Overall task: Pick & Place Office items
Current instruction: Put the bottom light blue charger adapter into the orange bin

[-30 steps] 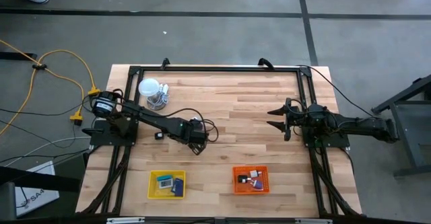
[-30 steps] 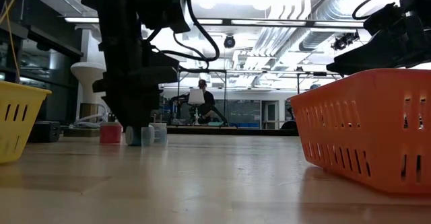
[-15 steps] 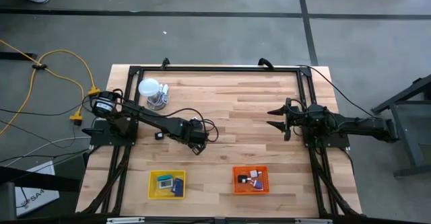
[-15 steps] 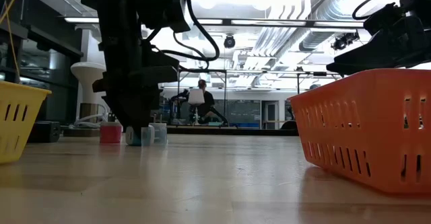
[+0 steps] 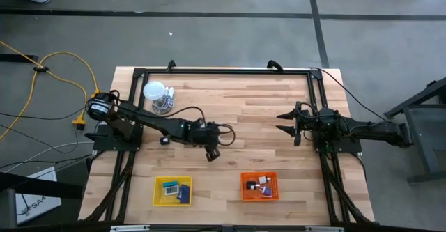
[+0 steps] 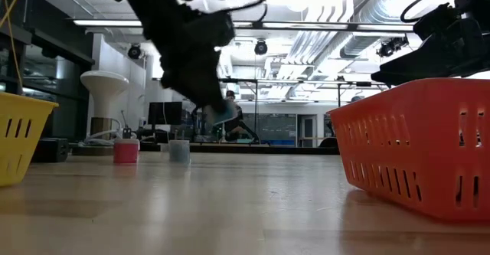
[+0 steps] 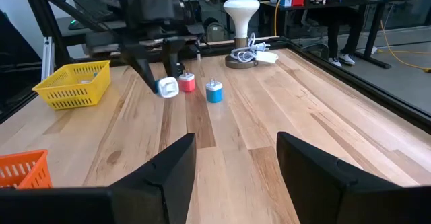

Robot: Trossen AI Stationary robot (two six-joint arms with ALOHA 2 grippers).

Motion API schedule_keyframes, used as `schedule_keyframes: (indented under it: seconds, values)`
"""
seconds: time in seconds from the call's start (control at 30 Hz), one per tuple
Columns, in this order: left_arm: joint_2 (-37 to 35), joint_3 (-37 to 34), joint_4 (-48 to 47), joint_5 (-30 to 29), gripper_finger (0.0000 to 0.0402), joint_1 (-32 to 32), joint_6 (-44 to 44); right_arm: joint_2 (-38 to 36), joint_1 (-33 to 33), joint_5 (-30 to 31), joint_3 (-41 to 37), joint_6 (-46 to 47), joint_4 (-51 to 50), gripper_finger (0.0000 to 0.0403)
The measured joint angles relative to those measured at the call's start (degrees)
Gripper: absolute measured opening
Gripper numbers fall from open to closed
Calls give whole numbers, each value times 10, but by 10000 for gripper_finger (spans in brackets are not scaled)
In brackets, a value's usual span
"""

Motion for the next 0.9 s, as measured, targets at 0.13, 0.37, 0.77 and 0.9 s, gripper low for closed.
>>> schedule_keyframes:
  seconds: [0.13,0.37,0.77,0.9]
  values:
    - [0,0,63,1,129,-7,59,0,0,0,0,0,0,195]
    - [19,0,176,2,129,-35,123,0,0,0,0,0,0,195]
    - [68,7,302,17,129,-55,114,3,0,-1,0,0,-2,195]
    - [95,43,304,23,129,-67,124,5,0,1,0,0,-1,195]
